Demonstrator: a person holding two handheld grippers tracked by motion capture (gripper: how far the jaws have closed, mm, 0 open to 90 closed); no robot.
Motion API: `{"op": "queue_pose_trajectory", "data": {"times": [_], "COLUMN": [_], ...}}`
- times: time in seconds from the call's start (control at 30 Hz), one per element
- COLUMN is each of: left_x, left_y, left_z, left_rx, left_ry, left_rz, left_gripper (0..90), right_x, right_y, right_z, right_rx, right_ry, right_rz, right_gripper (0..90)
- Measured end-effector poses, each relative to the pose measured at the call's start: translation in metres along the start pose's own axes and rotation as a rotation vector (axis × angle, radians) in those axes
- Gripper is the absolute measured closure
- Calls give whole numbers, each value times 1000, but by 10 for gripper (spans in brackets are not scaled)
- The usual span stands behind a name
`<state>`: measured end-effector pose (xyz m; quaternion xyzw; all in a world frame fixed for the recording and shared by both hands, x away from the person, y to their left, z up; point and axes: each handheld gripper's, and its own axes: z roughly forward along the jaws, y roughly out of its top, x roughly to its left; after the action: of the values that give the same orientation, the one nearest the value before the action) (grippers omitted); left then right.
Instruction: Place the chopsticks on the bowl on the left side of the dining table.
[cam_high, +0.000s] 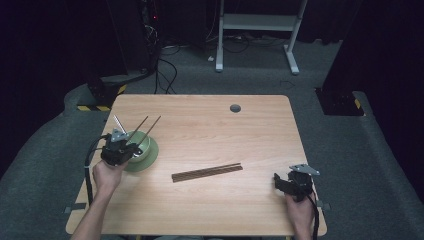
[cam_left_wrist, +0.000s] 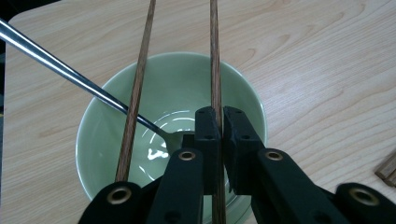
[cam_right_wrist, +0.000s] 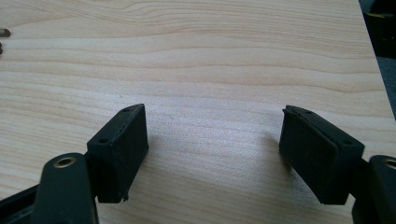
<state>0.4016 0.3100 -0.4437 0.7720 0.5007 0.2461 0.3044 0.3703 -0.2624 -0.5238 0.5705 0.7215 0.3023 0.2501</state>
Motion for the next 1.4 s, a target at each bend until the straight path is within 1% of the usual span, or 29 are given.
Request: {"op": "queue_pose_trajectory", "data": {"times": [0.2, 0.27, 0.33, 0.53, 0.7, 0.83, 1.13, 1.2, 1.4], "left_x": [2, 3, 4, 9, 10, 13, 17, 17, 20], "left_y": [-1, -2, -2, -5, -6, -7, -6, -6, -6], "left_z": [0, 1, 1, 2, 1, 0, 0, 0, 1], "left_rx": [0, 8, 13, 19, 28, 31, 41, 43, 45], "left_ry": [3, 8, 13, 25, 45, 50, 69, 70, 70], "left_rz": [-7, 1, 1, -17, -4, -16, -10, -7, -15], "left_gripper": [844, 845, 844, 844, 845, 844, 842, 842, 842], "right_x": [0, 0, 0, 0, 0, 0, 0, 0, 0], "right_y": [0, 0, 0, 0, 0, 0, 0, 0, 0], "right_z": [0, 0, 0, 0, 0, 0, 0, 0, 0], "right_rx": [0, 0, 0, -1, 0, 0, -1, 0, 0], "right_ry": [0, 0, 0, 0, 0, 0, -1, -1, -1], "right_rz": [1, 1, 1, 0, 0, 1, 1, 1, 0], "right_gripper": [235, 235, 235, 235, 235, 235, 235, 235, 235]}}
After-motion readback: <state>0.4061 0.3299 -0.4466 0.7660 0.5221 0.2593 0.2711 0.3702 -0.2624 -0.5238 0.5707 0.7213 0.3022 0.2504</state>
